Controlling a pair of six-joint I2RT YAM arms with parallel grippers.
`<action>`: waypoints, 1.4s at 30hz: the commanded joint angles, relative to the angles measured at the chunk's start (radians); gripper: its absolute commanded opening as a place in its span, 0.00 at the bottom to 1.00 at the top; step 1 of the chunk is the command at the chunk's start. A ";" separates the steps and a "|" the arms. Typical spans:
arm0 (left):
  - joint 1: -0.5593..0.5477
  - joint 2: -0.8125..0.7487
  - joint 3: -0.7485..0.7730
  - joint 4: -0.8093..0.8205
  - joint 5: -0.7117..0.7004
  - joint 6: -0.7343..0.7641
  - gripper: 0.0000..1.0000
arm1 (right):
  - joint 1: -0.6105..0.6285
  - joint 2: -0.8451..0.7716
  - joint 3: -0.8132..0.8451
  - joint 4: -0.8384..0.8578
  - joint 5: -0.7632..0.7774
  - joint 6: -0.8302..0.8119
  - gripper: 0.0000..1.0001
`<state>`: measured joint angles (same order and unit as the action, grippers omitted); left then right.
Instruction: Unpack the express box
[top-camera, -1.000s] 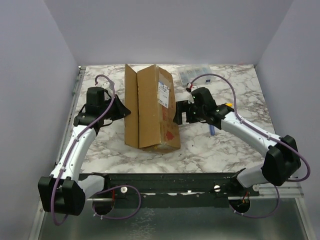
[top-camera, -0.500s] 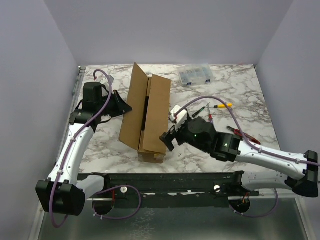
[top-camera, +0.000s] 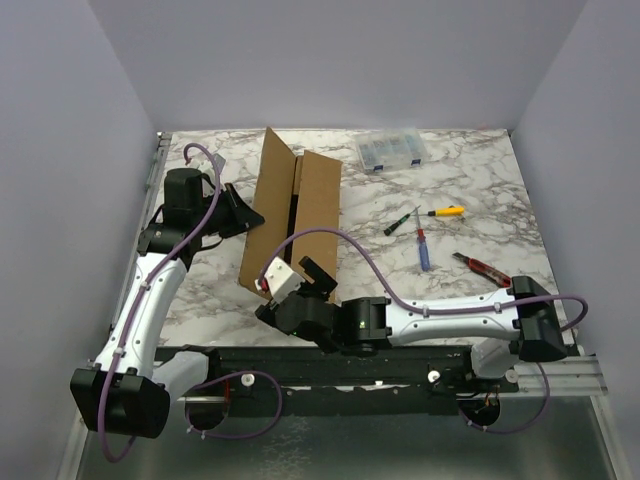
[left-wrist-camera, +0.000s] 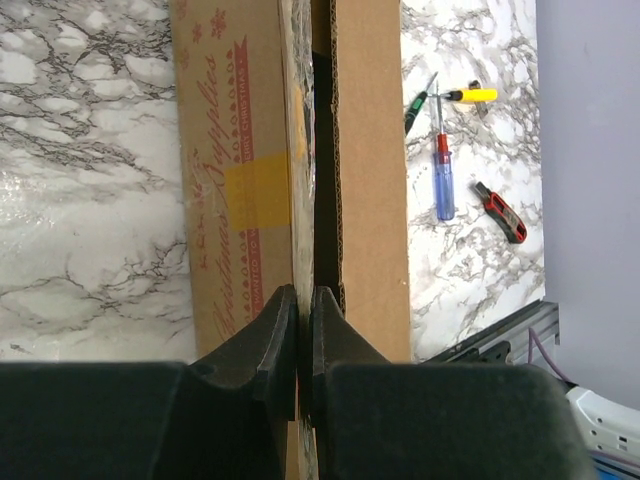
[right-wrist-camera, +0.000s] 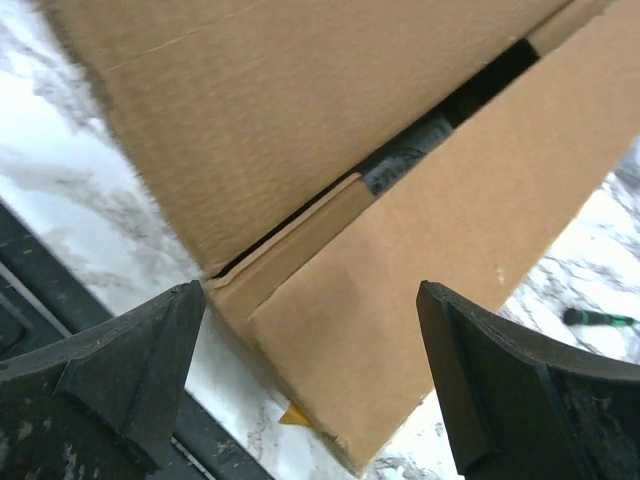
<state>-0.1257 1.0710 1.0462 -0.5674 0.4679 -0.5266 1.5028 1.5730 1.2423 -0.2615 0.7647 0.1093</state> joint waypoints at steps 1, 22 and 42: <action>-0.001 -0.023 -0.005 0.063 0.036 -0.002 0.00 | -0.013 0.051 0.068 -0.111 0.167 0.047 0.98; -0.002 -0.012 -0.010 0.048 -0.001 0.060 0.00 | -0.041 -0.032 0.118 -0.591 0.417 0.569 0.74; -0.001 0.045 -0.005 0.035 -0.058 0.128 0.00 | -0.244 -0.582 -0.402 -0.155 -0.130 0.845 0.77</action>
<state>-0.1272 1.1000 1.0328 -0.5529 0.4377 -0.4461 1.3293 0.9993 0.8242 -0.4698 0.7914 0.9478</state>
